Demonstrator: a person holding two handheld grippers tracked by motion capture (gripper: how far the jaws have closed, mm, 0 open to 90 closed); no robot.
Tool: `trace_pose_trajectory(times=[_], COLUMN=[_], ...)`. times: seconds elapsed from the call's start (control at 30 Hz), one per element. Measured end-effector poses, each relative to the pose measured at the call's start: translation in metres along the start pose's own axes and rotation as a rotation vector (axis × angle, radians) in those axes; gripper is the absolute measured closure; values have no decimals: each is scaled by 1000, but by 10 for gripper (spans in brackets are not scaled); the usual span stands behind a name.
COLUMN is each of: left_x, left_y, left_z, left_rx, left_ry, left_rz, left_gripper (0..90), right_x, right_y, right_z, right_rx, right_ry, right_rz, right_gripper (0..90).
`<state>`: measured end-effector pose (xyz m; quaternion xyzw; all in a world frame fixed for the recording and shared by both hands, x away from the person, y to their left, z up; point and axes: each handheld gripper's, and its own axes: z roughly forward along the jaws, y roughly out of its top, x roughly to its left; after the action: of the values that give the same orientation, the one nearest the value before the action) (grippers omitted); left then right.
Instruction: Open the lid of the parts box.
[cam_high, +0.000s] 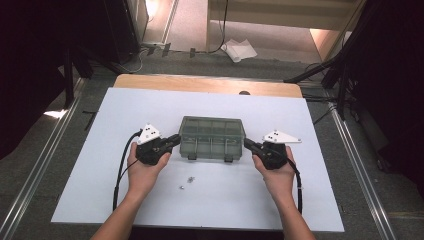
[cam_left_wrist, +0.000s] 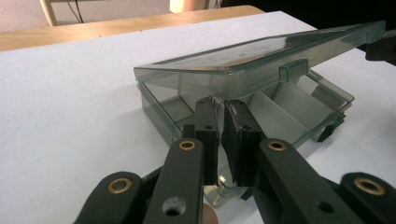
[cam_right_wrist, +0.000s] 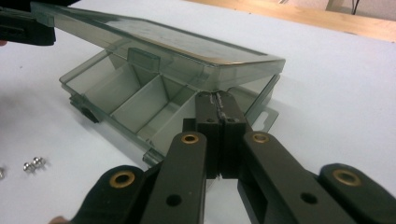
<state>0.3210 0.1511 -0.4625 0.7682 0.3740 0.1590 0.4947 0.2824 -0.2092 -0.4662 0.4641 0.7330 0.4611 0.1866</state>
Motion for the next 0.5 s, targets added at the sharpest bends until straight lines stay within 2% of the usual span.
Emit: trace_pose_trajectory(times=[0.03, 0.1, 0.23, 0.33, 0.5], left_x=[1, 1, 1, 0, 0], left_y=[1, 2, 5, 7, 11], left_z=[0, 1, 4, 6, 7], left_rx=[-6, -12, -11, -24, -86], left_ry=[4, 7, 44, 53, 76], left_rz=[3, 7, 25, 43, 98], left_gripper=[789, 778, 609, 588, 594], right_x=[-1, -2, -5, -5, -8], right_y=[2, 3, 6, 7, 10], right_z=[0, 0, 1, 1, 3], right_rx=[2, -1, -4, -4, -23], right_ry=[-3, -7, -15, -20, -34], right_rz=[4, -4, 14, 20, 29], right_gripper=[900, 900, 843, 819, 751])
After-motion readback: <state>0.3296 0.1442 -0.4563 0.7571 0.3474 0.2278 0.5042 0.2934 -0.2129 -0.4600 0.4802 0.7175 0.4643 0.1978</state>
